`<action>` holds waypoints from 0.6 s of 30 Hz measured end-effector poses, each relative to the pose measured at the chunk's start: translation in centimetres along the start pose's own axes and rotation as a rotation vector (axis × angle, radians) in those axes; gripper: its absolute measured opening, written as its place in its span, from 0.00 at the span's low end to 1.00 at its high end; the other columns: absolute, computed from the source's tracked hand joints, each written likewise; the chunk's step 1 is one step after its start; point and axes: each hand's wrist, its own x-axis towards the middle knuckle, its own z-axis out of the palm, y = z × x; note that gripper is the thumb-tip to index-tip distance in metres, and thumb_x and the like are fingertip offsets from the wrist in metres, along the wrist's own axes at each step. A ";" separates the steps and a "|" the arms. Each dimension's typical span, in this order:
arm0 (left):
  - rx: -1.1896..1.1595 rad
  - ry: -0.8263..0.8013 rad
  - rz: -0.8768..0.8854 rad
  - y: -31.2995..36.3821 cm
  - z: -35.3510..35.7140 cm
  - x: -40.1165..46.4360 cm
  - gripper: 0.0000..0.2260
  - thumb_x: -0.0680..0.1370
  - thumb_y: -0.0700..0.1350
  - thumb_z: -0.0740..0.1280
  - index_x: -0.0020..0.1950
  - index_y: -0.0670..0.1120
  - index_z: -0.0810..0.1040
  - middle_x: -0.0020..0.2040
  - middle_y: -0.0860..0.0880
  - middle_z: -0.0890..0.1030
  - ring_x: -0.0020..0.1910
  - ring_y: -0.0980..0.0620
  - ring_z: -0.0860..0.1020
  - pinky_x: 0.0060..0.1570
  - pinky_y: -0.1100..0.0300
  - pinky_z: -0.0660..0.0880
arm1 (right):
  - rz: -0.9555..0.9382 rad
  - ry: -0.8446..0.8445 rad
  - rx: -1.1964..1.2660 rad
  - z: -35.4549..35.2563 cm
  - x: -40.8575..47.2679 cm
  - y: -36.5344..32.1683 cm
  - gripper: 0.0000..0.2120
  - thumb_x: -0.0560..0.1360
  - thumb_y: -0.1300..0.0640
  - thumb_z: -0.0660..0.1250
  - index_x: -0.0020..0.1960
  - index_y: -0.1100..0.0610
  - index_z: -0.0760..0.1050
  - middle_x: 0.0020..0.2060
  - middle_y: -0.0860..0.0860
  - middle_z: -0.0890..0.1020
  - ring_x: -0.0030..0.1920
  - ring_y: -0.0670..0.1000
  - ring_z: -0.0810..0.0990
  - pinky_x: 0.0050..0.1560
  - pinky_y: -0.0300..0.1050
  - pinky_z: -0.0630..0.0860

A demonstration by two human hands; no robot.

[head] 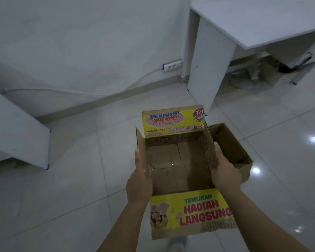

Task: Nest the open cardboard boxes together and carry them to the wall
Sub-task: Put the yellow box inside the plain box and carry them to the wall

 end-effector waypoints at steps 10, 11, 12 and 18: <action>0.027 -0.047 -0.041 11.0 10.7 5.8 0.32 0.79 0.38 0.56 0.75 0.54 0.40 0.36 0.45 0.77 0.29 0.50 0.73 0.32 0.53 0.75 | -0.079 -0.126 -0.100 -3.1 14.1 9.2 0.40 0.76 0.59 0.60 0.73 0.45 0.34 0.72 0.52 0.65 0.34 0.52 0.75 0.25 0.38 0.65; 0.032 -0.042 -0.042 12.0 11.9 6.1 0.33 0.79 0.37 0.56 0.76 0.53 0.41 0.44 0.42 0.80 0.32 0.48 0.76 0.33 0.53 0.75 | -0.097 -0.139 -0.092 -3.2 15.4 10.1 0.40 0.76 0.59 0.60 0.73 0.45 0.34 0.72 0.52 0.65 0.37 0.53 0.77 0.29 0.41 0.68; 0.037 -0.039 -0.037 13.0 13.1 6.4 0.33 0.78 0.36 0.57 0.76 0.52 0.41 0.55 0.40 0.79 0.36 0.45 0.78 0.34 0.53 0.75 | -0.117 -0.155 -0.083 -3.2 16.8 11.1 0.39 0.76 0.58 0.59 0.74 0.45 0.34 0.72 0.52 0.64 0.40 0.55 0.80 0.32 0.43 0.71; 0.027 -0.037 -0.091 18.3 21.1 7.4 0.36 0.77 0.31 0.56 0.74 0.50 0.37 0.78 0.44 0.54 0.47 0.36 0.79 0.41 0.46 0.77 | -0.224 -0.281 -0.086 -2.0 25.2 17.4 0.40 0.76 0.59 0.58 0.73 0.44 0.31 0.74 0.51 0.58 0.45 0.57 0.79 0.35 0.44 0.71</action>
